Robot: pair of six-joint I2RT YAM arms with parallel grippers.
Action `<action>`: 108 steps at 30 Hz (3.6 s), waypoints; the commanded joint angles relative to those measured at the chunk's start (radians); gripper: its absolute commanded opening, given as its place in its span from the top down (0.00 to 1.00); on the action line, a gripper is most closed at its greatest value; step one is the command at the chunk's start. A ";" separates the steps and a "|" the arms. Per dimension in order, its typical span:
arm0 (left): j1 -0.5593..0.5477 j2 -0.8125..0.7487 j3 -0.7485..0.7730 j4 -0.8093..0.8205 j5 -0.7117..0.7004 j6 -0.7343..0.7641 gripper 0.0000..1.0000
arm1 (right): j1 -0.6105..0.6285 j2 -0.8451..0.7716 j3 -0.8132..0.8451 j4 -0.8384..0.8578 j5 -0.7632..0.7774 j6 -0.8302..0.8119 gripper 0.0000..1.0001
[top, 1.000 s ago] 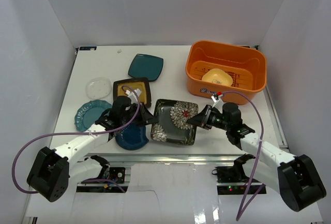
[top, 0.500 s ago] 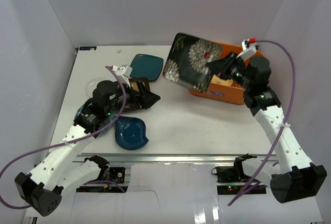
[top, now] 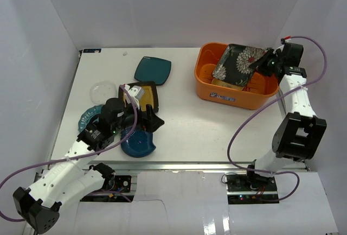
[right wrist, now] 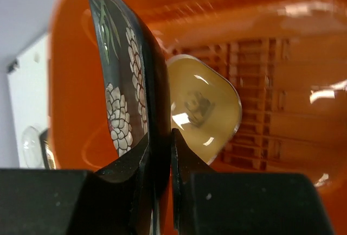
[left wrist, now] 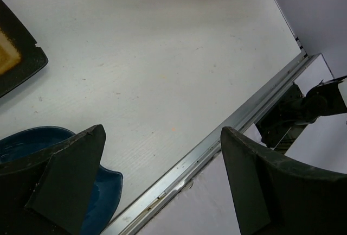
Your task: Place the plates into the plastic bin on the countertop
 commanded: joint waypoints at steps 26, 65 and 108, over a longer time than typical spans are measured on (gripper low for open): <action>-0.094 -0.027 -0.011 0.018 -0.160 0.050 0.02 | 0.013 0.138 0.167 -0.123 0.078 -0.159 0.09; -0.092 -0.129 -0.025 0.196 -0.780 0.103 0.02 | 1.239 0.380 -0.327 0.703 0.369 0.274 0.54; -0.092 -0.003 0.008 0.072 -0.269 -0.076 0.02 | 0.124 0.023 -0.089 0.127 0.254 -0.169 0.92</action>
